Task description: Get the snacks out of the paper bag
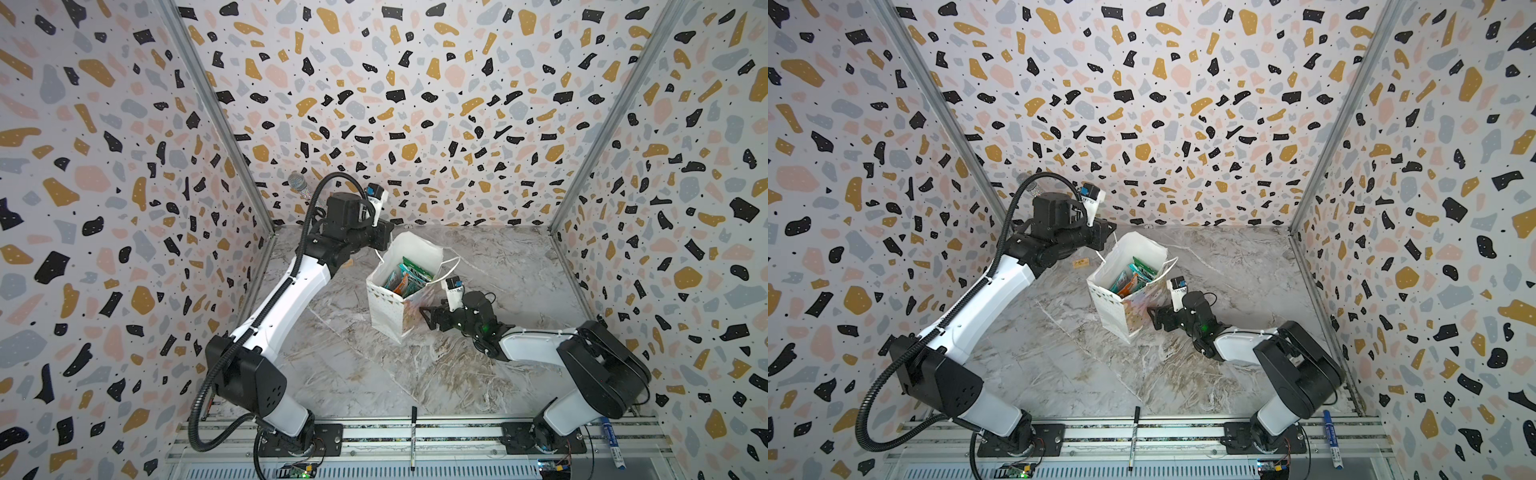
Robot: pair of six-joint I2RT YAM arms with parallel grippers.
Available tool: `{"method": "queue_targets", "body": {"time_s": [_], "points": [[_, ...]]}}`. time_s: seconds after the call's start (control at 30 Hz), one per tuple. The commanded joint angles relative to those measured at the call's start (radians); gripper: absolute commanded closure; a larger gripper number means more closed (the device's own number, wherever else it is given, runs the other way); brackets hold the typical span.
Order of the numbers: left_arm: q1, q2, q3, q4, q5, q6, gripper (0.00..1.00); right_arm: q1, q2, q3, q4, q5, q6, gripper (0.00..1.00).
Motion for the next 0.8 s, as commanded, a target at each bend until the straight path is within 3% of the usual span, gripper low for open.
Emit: {"method": "queue_targets", "body": {"time_s": [0.0,0.33,0.53,0.77], "points": [[0.040,-0.002,0.089,0.052,0.077,0.093,1.00,0.037,0.079,0.084,0.143,0.017,0.049,0.08],[0.086,0.100,0.298,-0.090,0.064,0.249,1.00,0.087,0.358,0.340,0.240,-0.004,0.145,0.09],[0.098,0.102,0.262,-0.068,0.063,0.237,1.00,0.096,0.430,0.454,0.184,-0.005,0.165,0.09],[0.098,-0.005,0.079,0.053,0.071,0.147,1.00,0.082,0.308,0.301,0.133,0.047,0.103,0.07]]}}
